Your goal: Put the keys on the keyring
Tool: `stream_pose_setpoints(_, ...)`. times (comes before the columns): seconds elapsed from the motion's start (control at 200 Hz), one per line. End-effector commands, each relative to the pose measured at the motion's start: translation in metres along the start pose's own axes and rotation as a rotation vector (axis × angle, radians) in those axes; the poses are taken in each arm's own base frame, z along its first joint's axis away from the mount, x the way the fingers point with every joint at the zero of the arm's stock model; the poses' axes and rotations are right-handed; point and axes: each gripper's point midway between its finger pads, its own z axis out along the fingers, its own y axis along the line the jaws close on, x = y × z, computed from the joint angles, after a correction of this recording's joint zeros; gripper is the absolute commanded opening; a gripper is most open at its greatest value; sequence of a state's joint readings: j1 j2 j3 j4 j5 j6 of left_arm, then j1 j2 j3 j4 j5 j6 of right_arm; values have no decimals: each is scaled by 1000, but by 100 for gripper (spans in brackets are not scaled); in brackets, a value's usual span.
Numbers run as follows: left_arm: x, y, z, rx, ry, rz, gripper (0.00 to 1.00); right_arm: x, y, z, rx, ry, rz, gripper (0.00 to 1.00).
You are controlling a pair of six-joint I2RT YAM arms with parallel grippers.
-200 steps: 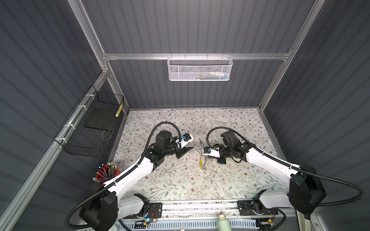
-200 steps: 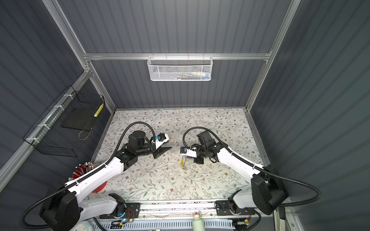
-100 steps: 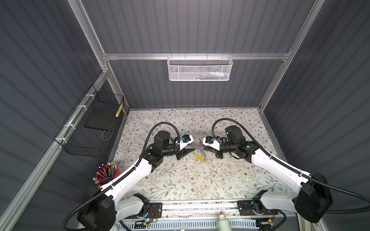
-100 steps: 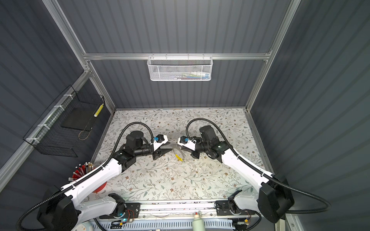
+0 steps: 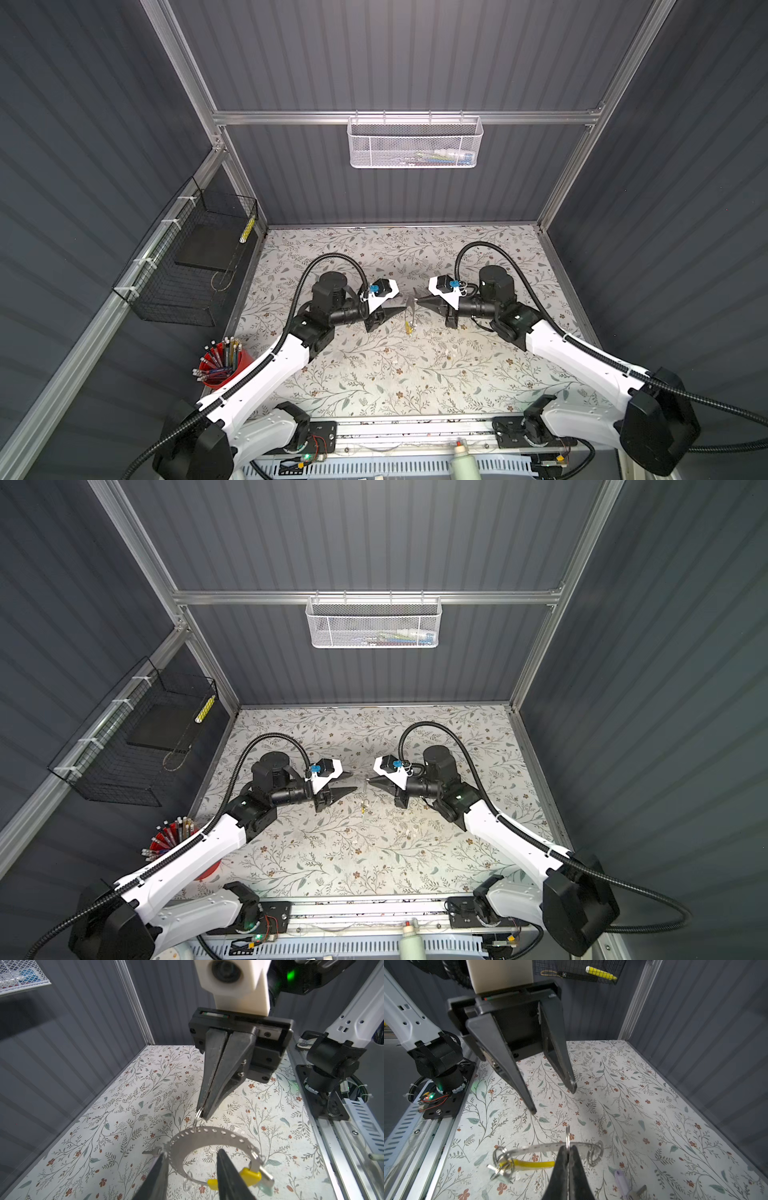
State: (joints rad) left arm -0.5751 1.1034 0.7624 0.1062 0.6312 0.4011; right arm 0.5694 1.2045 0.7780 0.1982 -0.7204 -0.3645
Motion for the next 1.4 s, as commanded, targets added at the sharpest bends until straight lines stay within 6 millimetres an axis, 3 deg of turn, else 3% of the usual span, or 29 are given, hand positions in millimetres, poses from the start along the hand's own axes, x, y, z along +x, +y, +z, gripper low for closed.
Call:
stream_pose_setpoints(0.0,-8,-2,-1,19,-30,-6,39,-23,3,-5,-10,-88,-20,0)
stream_pose_setpoints(0.21,-20,5,5,23,-56,-5,37,-25,6,-7,-15,-105,-19,0)
stream_pose_setpoints(0.55,-35,-5,2,93,-99,-6,34,-32,7,-8,-19,-125,-27,0)
stream_pose_setpoints(0.971,-40,-5,9,103,-108,-10,28,-34,18,-6,-31,-105,-82,0)
stream_pose_setpoints(1.176,-38,-9,12,118,-98,1,22,-35,20,-7,-34,-104,-95,0)
stream_pose_setpoints(1.396,-45,-11,14,137,-113,11,7,-34,21,-4,-38,-98,-98,0)
